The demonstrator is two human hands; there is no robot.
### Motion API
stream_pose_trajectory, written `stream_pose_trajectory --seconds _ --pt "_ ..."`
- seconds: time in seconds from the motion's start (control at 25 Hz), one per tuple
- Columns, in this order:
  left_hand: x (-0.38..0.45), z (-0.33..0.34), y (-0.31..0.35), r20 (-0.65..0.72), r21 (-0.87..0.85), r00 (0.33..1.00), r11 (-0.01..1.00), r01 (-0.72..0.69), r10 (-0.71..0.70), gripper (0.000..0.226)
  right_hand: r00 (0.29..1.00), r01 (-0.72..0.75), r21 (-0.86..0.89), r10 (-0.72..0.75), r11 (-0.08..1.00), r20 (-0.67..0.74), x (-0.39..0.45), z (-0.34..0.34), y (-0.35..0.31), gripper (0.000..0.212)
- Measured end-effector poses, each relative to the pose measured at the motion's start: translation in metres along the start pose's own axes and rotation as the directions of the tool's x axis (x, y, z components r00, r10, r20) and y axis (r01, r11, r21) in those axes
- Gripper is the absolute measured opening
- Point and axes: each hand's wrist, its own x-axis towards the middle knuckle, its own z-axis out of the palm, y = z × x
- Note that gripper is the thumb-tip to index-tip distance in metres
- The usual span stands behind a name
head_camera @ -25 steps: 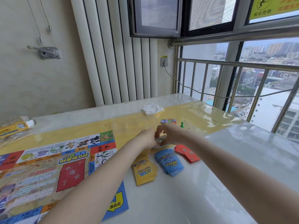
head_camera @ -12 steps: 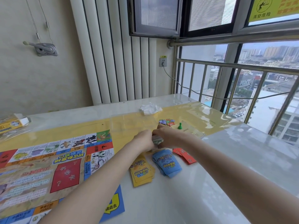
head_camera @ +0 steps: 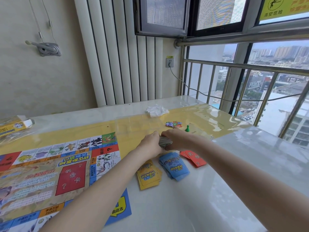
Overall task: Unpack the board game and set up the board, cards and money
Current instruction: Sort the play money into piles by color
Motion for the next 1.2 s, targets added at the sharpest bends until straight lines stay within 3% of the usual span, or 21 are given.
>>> stream_pose_trajectory --seconds 0.12,0.2,0.32,0.4,0.48,0.56,0.68,0.76,0.92,1.0,1.08,1.16,1.2 --pt "-0.004 -0.020 -0.002 -0.185 -0.143 0.981 0.987 -0.079 0.052 0.030 0.988 -0.010 0.132 0.029 0.991 -0.148 0.002 -0.012 0.007 0.026" --pt "-0.004 -0.031 -0.010 -0.245 -0.205 0.969 0.976 -0.074 0.022 0.033 0.971 0.008 0.152 0.028 0.988 -0.235 0.004 -0.015 0.008 0.025" --pt "-0.010 -0.025 -0.025 -0.114 -0.124 0.993 0.992 0.018 -0.032 0.039 0.996 -0.011 0.072 0.017 0.997 -0.083 0.006 0.005 0.000 0.029" --pt "-0.020 -0.023 -0.031 -0.073 -0.093 0.997 0.995 -0.025 0.018 0.041 1.000 -0.020 0.013 0.020 1.000 -0.014 0.005 0.017 -0.006 0.031" --pt "-0.036 -0.031 -0.037 -0.003 -0.006 0.988 0.988 -0.153 0.153 0.050 0.989 -0.072 0.149 0.090 0.986 -0.115 0.004 0.013 -0.006 0.024" --pt "-0.056 -0.042 -0.040 0.202 0.195 0.941 0.931 -0.310 0.271 0.067 0.960 -0.149 0.352 0.221 0.924 -0.172 -0.001 -0.004 -0.004 0.014" --pt "-0.081 -0.036 -0.035 0.450 0.492 0.857 0.731 -0.473 0.251 0.083 0.951 -0.137 0.482 0.251 0.866 -0.180 -0.018 -0.025 -0.008 0.003" --pt "-0.083 -0.027 -0.029 0.458 0.591 0.847 0.620 -0.516 0.268 0.083 0.958 -0.124 0.493 0.232 0.861 -0.166 -0.032 -0.030 -0.017 0.005" --pt "-0.077 -0.022 -0.018 0.433 0.655 0.860 0.562 -0.505 0.269 0.063 0.964 -0.128 0.527 0.230 0.840 -0.133 -0.047 -0.027 -0.029 0.016" --pt "-0.076 -0.020 -0.014 0.415 0.659 0.873 0.577 -0.482 0.255 0.058 0.969 -0.129 0.624 0.232 0.771 -0.086 -0.054 -0.025 -0.034 0.022" --pt "-0.078 -0.019 -0.017 0.401 0.629 0.878 0.618 -0.472 0.261 0.064 0.973 -0.122 0.768 0.230 0.629 -0.033 -0.061 -0.024 -0.038 0.028" --pt "-0.087 -0.031 -0.025 0.324 0.564 0.891 0.692 -0.451 0.317 0.073 0.977 -0.084 0.915 0.214 0.394 -0.003 -0.068 -0.029 -0.036 0.032" --pt "-0.091 -0.039 -0.029 0.224 0.478 0.914 0.779 -0.406 0.338 0.071 0.983 -0.077 0.961 0.184 0.266 0.028 -0.072 -0.035 -0.032 0.032"
